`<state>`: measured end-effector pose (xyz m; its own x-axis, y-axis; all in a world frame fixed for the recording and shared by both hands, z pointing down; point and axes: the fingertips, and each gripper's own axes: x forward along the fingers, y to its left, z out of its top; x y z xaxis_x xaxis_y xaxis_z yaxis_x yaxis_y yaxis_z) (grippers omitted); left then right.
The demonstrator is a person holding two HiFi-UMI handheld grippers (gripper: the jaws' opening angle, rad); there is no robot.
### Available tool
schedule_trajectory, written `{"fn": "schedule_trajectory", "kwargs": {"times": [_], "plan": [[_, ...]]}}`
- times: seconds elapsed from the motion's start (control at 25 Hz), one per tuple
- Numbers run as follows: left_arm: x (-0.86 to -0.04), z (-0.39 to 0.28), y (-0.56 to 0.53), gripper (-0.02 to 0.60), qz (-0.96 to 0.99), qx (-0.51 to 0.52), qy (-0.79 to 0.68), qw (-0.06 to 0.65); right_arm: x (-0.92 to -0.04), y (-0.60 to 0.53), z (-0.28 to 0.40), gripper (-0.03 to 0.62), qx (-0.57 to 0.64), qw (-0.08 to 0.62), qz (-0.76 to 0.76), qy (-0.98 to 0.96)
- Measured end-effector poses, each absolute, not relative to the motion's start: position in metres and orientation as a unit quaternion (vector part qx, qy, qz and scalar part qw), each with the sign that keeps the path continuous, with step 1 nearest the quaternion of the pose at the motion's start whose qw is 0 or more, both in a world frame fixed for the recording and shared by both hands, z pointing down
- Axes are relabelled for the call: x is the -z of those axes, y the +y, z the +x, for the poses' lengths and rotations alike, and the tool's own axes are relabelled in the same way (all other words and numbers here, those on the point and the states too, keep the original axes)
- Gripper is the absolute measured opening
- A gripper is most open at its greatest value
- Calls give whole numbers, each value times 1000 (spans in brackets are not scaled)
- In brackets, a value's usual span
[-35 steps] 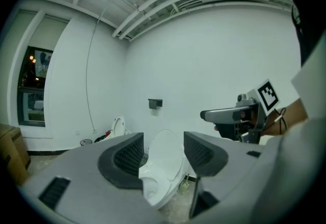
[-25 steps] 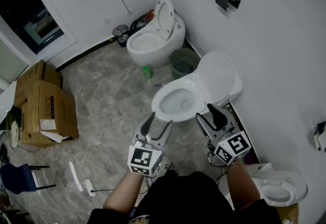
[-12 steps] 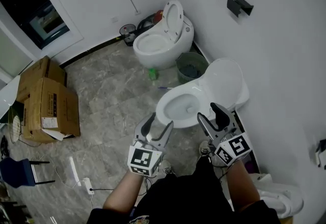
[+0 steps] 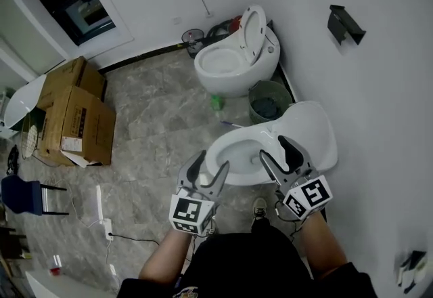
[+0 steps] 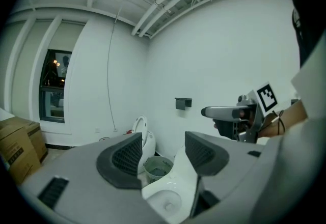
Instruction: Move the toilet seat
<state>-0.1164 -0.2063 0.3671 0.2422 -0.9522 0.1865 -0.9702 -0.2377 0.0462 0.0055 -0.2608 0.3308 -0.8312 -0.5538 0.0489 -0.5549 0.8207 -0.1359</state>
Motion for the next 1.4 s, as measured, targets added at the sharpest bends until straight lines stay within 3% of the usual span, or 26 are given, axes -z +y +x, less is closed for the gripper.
{"fn": "schedule_trajectory", "kwargs": {"times": [0.64, 1.4], "plan": [[-386, -98, -239, 241, 697, -66, -703, 126, -359, -329, 15, 256, -96, 10, 191, -977], [-477, -173, -251, 239, 706, -64, -677, 197, -435, -338, -64, 259, -136, 68, 220, -964]]}}
